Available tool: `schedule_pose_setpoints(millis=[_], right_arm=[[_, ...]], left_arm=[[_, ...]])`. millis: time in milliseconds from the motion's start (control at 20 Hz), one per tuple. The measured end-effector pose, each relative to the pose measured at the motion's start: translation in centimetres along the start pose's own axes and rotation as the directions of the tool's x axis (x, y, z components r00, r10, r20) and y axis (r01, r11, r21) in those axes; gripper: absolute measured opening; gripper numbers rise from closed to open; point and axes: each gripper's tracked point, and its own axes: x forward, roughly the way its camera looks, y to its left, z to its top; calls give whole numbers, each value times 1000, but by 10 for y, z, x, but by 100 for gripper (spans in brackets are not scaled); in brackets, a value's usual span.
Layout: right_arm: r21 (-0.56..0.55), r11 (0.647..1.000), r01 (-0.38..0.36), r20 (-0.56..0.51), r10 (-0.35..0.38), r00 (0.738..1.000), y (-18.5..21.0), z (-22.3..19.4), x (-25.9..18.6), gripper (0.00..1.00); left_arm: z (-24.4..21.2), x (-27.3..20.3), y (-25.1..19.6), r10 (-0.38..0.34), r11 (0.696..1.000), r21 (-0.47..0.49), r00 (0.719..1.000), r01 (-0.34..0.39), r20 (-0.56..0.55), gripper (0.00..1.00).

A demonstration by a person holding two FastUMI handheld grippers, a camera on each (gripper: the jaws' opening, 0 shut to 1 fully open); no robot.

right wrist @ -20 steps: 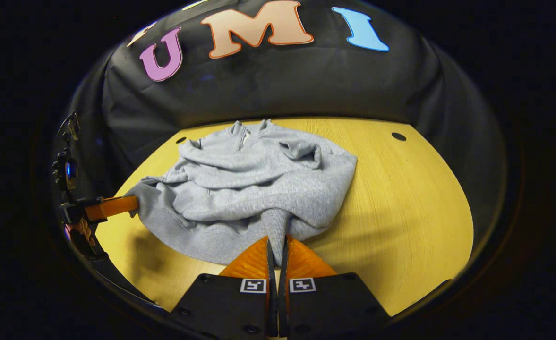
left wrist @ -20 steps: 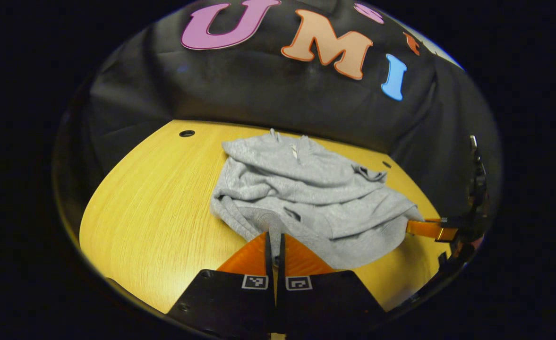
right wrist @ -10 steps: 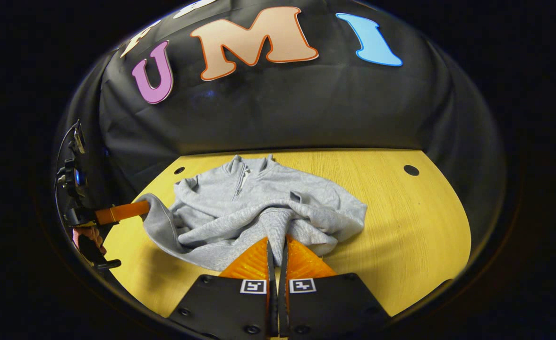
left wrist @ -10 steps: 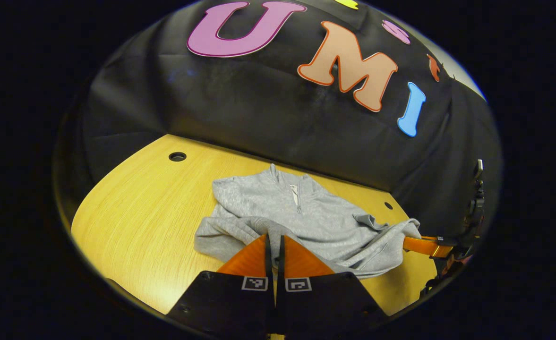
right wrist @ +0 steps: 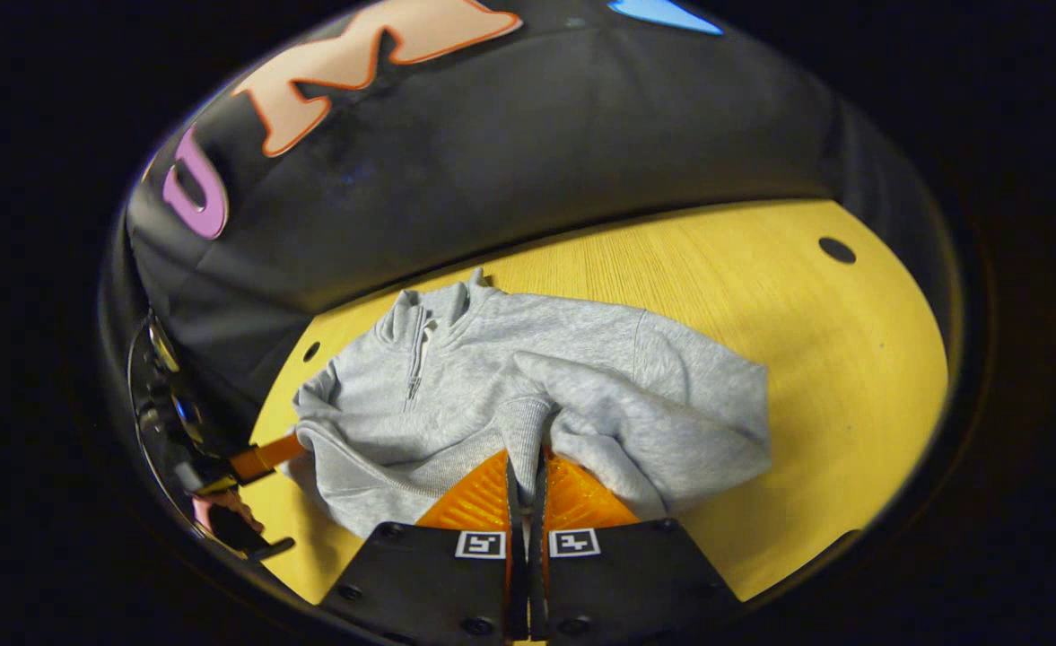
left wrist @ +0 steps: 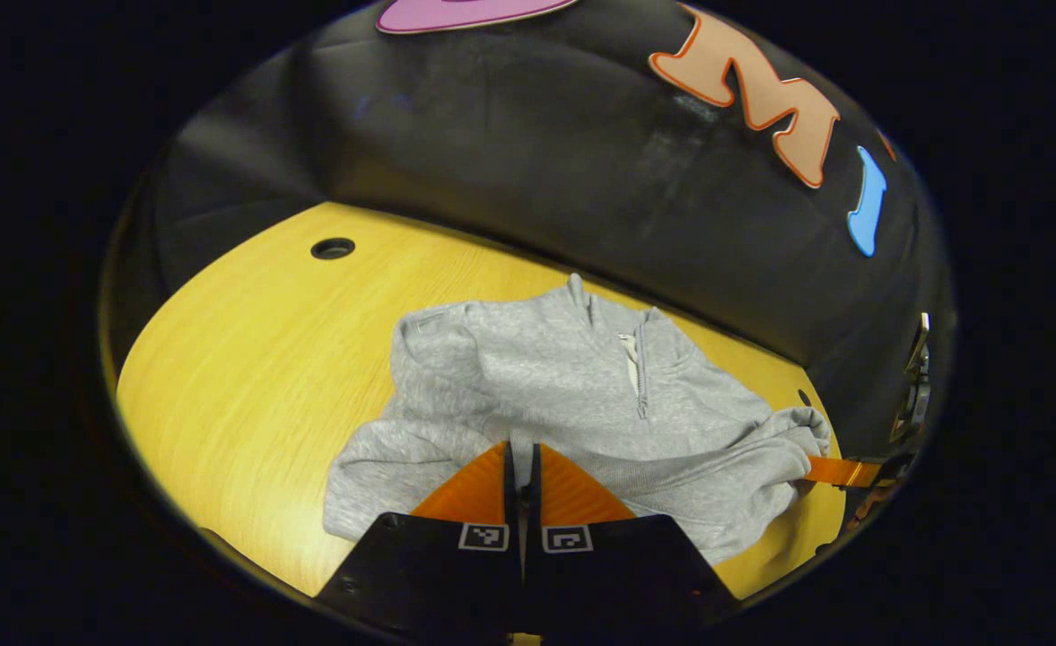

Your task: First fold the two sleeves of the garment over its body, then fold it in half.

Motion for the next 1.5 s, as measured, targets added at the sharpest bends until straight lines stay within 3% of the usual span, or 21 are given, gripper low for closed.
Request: schedule_pose_setpoints(millis=[100,200,250,400,450,500,700,1000,1050,1100,1300,1450,1500], right_arm=[[73,997,-24,-6,25,1000,0,3,-3,8],[99,992,-78,-2,79,997,12,3,-7,17],[92,990,-104,7,103,995,19,6,-10,23],[22,989,-148,92,145,985,44,22,-23,72],[-12,989,-147,131,147,980,49,29,-30,80],[-40,987,-156,169,160,972,57,37,-41,100],[-140,987,-78,286,116,951,64,57,-89,97],[-276,961,0,385,111,916,95,44,-177,97],[-281,960,5,389,109,915,98,36,-187,94],[-281,960,7,394,108,913,104,26,-200,98],[-244,968,52,419,57,906,113,-10,-243,98],[-163,983,83,481,6,877,121,-21,-263,98],[-142,985,97,497,-14,868,119,-23,-268,93]], left_arm=[[1,1,6,17,1000,14,1000,-17,19,3],[2,-2,0,-5,1000,29,1000,5,11,13],[4,-4,-4,-15,999,41,1000,15,12,23],[30,-24,-7,1,995,98,996,-10,87,58],[46,-32,-7,9,992,121,990,-25,137,75],[62,-40,-4,21,988,147,982,-50,188,92],[95,-90,-15,-62,970,242,960,-6,273,94],[80,-164,-5,-139,958,276,968,77,210,95],[76,-176,-1,-150,952,293,969,88,197,95],[71,-187,6,-153,946,312,970,89,190,95],[47,-225,25,-178,928,355,973,115,150,95],[26,-242,32,-198,917,374,972,139,123,94],[20,-245,34,-202,912,383,973,145,113,95]])
